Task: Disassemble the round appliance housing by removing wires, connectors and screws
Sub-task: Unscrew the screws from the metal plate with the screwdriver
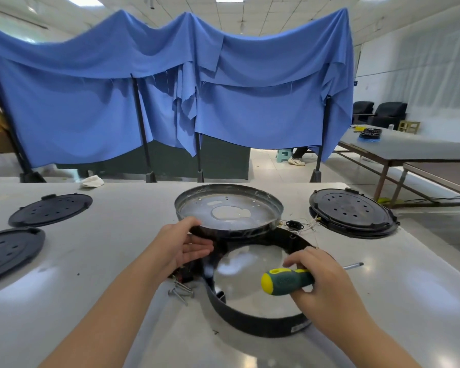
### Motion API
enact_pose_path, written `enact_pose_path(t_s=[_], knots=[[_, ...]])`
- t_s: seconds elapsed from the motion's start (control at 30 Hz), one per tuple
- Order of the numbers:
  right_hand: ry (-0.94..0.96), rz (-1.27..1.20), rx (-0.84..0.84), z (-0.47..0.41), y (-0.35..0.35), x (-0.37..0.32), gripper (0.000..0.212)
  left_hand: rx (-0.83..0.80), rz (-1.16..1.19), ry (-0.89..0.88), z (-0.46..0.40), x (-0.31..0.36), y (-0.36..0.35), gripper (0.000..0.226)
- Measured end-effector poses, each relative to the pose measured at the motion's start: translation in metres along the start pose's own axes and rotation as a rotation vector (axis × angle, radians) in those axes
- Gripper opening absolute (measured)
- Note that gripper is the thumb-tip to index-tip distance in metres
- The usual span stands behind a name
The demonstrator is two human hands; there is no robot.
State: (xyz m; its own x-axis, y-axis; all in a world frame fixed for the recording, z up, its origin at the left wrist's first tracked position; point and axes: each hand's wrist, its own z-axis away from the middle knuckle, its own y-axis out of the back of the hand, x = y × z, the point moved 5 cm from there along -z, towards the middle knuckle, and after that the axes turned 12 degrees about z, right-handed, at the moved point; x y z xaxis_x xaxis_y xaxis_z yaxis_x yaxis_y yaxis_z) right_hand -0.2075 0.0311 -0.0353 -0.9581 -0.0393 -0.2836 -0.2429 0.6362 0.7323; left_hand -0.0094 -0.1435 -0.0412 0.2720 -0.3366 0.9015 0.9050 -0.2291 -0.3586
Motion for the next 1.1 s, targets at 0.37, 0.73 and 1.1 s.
enact_pose_path(t_s=[0.37, 0.73, 1.1], knots=[[-0.047, -0.082, -0.079, 0.001, -0.015, 0.008, 0.021, 0.127, -0.007, 0.039, -0.043, -0.002, 0.025, 0.027], [-0.064, -0.058, -0.114, 0.003, -0.018, 0.011, 0.026, 0.216, -0.168, 0.062, -0.069, -0.006, 0.040, 0.020], [-0.069, -0.055, -0.122, 0.004, -0.017, 0.010, 0.020, 0.353, -0.415, -0.071, -0.059, 0.002, 0.051, 0.021]])
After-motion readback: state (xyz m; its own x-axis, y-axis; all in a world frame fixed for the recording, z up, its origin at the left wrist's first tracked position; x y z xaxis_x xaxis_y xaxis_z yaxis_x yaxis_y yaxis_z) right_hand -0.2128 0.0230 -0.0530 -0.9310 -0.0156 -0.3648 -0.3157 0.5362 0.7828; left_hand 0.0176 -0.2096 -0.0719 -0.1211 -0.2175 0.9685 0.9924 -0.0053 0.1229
